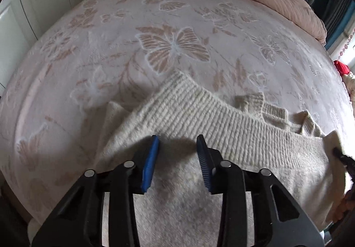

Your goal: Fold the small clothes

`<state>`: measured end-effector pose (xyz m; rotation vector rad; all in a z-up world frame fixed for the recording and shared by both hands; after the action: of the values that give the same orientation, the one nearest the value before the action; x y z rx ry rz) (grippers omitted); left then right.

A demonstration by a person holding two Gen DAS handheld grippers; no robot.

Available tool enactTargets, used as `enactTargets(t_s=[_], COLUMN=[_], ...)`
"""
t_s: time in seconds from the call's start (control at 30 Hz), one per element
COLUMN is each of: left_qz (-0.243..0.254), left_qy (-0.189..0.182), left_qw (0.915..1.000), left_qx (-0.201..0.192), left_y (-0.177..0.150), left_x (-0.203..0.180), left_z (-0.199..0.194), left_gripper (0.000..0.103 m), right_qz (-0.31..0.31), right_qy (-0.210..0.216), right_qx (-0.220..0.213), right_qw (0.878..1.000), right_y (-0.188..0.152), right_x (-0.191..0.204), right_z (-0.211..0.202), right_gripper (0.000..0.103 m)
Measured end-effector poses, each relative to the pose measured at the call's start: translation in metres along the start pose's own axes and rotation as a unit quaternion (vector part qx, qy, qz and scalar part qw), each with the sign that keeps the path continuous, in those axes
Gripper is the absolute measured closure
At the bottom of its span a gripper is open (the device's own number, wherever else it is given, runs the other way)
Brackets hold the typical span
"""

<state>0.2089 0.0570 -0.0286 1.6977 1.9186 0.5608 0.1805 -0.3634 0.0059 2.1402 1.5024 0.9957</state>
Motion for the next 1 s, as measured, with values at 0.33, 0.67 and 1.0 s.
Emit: enactTargets(t_s=[0.33, 0.67, 1.0], left_qz=[0.043, -0.008, -0.055], left_qy=[0.024, -0.065, -0.026], left_qw=[0.9988, 0.9972, 0.9981], left_qx=[-0.005, -0.037, 0.003], left_y=[0.004, -0.012, -0.08], left_x=[0.001, 0.019, 0.089], left_z=[0.022, -0.072, -0.09], left_gripper=[0.069, 0.058, 0.058], right_qz=[0.043, -0.095, -0.152], right_qy=[-0.062, 0.049, 0.119], right_qx=[0.006, 0.007, 0.12], right_qw=[0.997, 0.994, 0.974], right_y=[0.006, -0.064, -0.147], right_x=[-0.042, 0.111, 0.236], right_z=[0.004, -0.08, -0.009], right_gripper=[0.082, 0.071, 0.083])
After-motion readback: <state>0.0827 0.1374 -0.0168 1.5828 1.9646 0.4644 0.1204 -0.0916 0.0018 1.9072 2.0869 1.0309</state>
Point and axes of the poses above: each gripper's, at about its wrist camera, not at the fingertips, and z roughly the way its jaws point, x to its left, y to its top, the point moved 5 cm from there along z, roughly the way its jaws point, and after that the axes turned 13 degrees about -x, right-handed, at the moved point
